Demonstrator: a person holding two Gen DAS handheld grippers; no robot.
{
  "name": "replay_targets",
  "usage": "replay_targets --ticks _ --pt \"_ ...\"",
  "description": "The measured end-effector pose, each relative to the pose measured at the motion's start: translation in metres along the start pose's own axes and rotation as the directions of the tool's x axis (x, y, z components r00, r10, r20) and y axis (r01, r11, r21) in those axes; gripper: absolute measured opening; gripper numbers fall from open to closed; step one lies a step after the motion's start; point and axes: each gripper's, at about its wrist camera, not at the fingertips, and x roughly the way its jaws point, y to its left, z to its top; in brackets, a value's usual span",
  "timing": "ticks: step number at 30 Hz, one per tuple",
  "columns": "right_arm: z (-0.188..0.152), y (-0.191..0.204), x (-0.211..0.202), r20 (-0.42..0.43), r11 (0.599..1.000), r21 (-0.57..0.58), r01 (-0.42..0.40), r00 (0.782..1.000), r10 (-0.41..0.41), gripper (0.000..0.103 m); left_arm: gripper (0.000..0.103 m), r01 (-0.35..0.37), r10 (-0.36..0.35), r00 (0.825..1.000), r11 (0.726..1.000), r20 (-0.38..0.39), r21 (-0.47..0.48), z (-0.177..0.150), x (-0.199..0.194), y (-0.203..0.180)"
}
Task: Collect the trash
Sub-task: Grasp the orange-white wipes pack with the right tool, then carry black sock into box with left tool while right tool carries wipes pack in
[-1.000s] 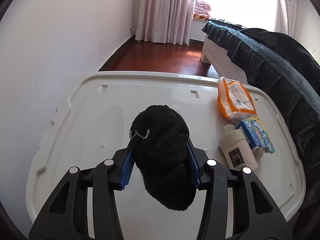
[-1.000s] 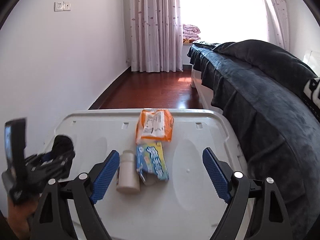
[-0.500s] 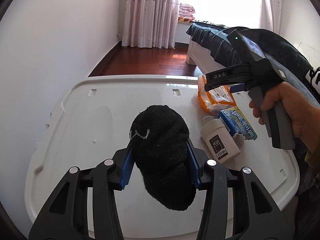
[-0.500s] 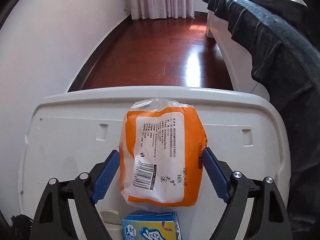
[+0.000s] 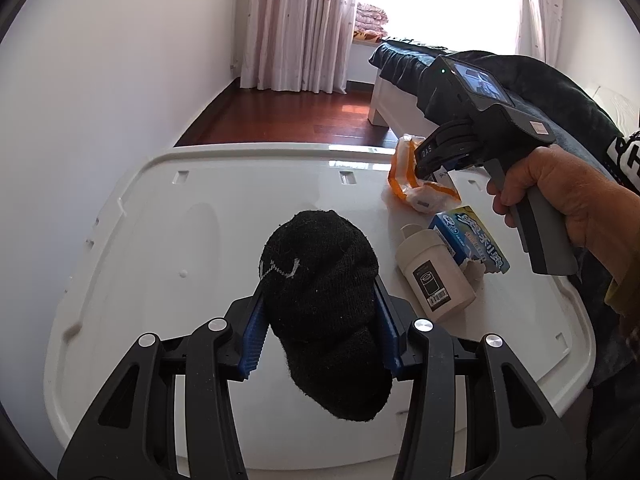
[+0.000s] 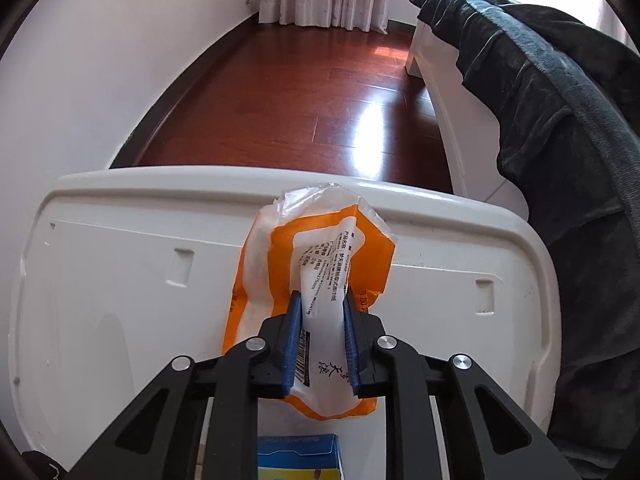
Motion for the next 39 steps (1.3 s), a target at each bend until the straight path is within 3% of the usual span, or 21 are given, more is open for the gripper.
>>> replay_targets --ticks 7,10,14,19,23,30,35,39 --pt "-0.007 0.007 -0.052 0.139 1.0 -0.022 -0.012 0.99 0.015 0.019 0.046 -0.011 0.011 1.0 1.0 0.019 0.002 0.002 -0.014 0.001" --pt "-0.024 0.017 -0.095 0.211 0.998 -0.031 -0.049 0.976 0.055 0.019 0.046 -0.013 0.014 0.999 1.0 0.032 -0.008 0.002 -0.029 0.0" --pt "-0.078 0.038 -0.165 0.293 0.994 -0.063 -0.089 0.95 0.104 0.019 0.046 -0.027 0.027 0.998 1.0 0.049 -0.001 -0.011 -0.066 -0.004" --pt "-0.182 0.05 -0.226 0.325 0.991 -0.097 -0.092 0.938 0.118 0.02 0.046 -0.056 0.056 0.998 0.998 0.03 0.0 -0.055 -0.117 0.005" --pt "-0.28 0.057 -0.243 0.291 0.992 -0.088 -0.094 0.95 0.116 0.02 0.046 -0.057 0.057 0.998 0.998 -0.029 -0.008 -0.107 -0.146 0.01" --pt "-0.41 0.074 -0.234 0.181 0.993 -0.04 -0.114 0.976 0.119 0.02 0.046 -0.046 0.052 0.99 0.998 -0.132 0.05 -0.187 -0.17 0.003" --pt "-0.46 0.08 -0.212 0.079 0.991 -0.011 -0.132 0.988 0.133 0.02 0.046 -0.041 0.049 0.982 0.998 -0.181 0.048 -0.218 -0.175 0.007" --pt "-0.48 0.087 -0.206 0.056 0.993 -0.014 -0.12 0.991 0.121 0.021 0.046 -0.062 0.073 0.977 0.996 -0.202 0.061 -0.233 -0.174 0.005"
